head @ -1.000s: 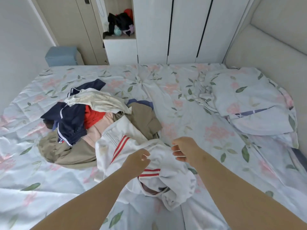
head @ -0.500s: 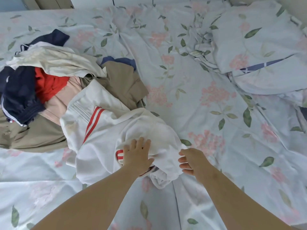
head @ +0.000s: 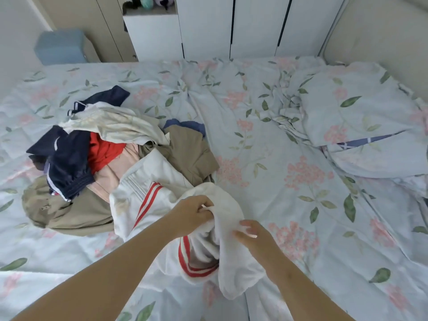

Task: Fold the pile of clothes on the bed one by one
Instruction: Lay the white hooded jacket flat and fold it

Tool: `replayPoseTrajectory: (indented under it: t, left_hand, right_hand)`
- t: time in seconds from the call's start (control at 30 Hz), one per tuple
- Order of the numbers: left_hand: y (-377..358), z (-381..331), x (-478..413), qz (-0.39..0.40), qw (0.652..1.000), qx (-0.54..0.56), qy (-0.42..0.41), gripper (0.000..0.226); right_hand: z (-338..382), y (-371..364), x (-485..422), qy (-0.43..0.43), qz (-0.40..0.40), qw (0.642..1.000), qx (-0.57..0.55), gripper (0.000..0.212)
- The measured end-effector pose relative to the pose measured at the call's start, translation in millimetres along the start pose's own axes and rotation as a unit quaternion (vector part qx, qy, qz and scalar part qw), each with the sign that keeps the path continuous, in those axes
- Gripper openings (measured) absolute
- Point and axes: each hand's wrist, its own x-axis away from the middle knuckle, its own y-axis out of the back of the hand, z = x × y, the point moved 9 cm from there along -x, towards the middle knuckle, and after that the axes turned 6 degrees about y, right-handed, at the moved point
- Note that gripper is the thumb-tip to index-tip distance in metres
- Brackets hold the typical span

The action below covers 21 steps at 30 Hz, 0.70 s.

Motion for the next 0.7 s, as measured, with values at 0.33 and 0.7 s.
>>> replayPoseTrajectory:
  t: [0.33, 0.7]
  left_hand:
    - [132, -71, 91, -0.021, 0.985, 0.156, -0.066, 0.017]
    - [198, -59, 167, -0.135, 0.961, 0.217, -0.105, 0.069]
  right_hand:
    - [131, -4, 38, 0.199, 0.055, 0.964, 0.168, 0.025]
    - [322, -2, 122, 0.400, 0.004, 0.916, 0.000, 0.032]
